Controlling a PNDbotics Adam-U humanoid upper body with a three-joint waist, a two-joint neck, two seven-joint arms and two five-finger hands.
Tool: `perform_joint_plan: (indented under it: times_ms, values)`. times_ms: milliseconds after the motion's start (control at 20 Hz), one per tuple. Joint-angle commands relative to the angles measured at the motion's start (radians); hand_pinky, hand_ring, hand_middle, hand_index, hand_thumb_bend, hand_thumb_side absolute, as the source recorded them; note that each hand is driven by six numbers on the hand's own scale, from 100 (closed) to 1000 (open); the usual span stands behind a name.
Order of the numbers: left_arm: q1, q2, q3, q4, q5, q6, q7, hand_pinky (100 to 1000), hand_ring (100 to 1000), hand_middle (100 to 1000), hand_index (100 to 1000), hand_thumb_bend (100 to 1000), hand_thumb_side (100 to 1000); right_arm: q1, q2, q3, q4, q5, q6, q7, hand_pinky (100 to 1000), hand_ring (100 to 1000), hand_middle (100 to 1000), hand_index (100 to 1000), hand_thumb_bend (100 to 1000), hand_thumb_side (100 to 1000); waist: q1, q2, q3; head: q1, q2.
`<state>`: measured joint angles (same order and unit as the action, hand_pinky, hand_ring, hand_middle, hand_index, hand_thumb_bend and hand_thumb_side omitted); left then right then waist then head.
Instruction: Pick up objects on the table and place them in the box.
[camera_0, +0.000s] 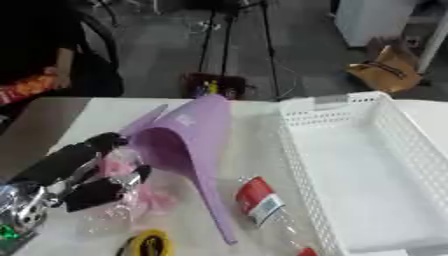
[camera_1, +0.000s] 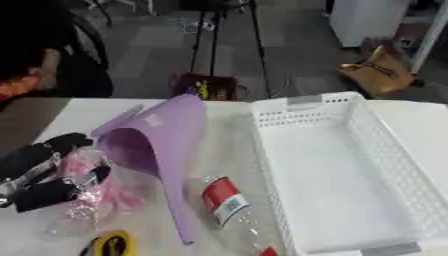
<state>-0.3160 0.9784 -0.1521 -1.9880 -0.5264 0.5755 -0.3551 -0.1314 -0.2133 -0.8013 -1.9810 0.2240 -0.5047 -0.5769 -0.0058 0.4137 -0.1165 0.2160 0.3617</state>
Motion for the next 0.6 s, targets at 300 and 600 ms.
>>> perform_joint_plan:
  times_ms: [300,600]
  values:
    - [-0.003,0.052,-0.001,-0.012,-0.147,0.029,-0.101,797,899,1000,1000,554,986,-0.001,-0.014,-0.005,-0.019,-0.013,-0.002,-0.009,695,597,571,610,100,671,-0.001,-0.015,-0.004,0.005,-0.021]
    - [-0.012,0.038,0.0,-0.012,-0.252,0.003,-0.159,778,890,1000,1000,533,993,0.0,-0.013,-0.006,-0.019,-0.018,-0.003,-0.015,691,595,568,603,100,660,-0.003,-0.015,-0.003,0.005,-0.024]
